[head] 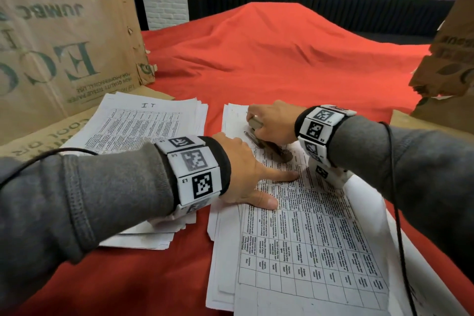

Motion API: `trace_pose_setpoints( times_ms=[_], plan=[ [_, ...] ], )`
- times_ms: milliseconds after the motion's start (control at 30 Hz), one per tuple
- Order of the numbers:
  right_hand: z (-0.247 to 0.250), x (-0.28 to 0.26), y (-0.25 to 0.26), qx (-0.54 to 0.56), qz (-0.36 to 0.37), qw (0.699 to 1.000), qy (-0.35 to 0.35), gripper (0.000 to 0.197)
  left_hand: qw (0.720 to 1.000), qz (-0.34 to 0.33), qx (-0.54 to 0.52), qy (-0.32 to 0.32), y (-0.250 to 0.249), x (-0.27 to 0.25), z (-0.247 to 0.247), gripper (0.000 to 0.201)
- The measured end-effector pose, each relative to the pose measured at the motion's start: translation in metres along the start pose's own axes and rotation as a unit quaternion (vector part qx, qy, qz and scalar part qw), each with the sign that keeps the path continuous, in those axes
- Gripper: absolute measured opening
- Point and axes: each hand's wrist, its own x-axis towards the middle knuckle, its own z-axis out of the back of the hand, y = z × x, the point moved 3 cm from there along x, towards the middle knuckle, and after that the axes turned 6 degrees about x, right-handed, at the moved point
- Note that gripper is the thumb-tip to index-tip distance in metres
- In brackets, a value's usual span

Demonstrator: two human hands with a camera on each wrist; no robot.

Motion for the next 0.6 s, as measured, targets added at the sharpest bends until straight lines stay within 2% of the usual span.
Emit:
trace_pose_setpoints(
  times_ms=[167,300,367,433,533,600],
  plan=[
    [0.014,-0.024,-0.03,0.085,-0.028,0.995,-0.046,0.026,0.999,0.011,-0.049,0.003,0.005,0.0,-0.001,0.075],
    [0.028,-0.077,-0.074,0.107,-0.069,0.99,-0.063,0.025,0.994,0.004,-0.103,0.031,0.009,-0.008,0.028,0.069],
    [0.034,-0.111,-0.097,0.101,-0.104,0.987,-0.066,0.023,0.997,0.024,-0.074,-0.021,0.01,-0.001,0.059,0.064],
    [0.036,-0.143,-0.118,0.083,-0.141,0.984,-0.069,0.022,0.989,0.051,-0.082,-0.109,0.003,0.02,0.09,0.051],
    [0.035,-0.183,-0.143,0.061,-0.203,0.975,-0.06,0.023,0.959,0.019,-0.193,-0.208,-0.038,0.068,0.127,0.034],
    [0.033,-0.203,-0.155,0.07,-0.235,0.968,-0.044,0.025,0.938,0.0,-0.256,-0.233,-0.07,0.095,0.146,0.033]
  ],
)
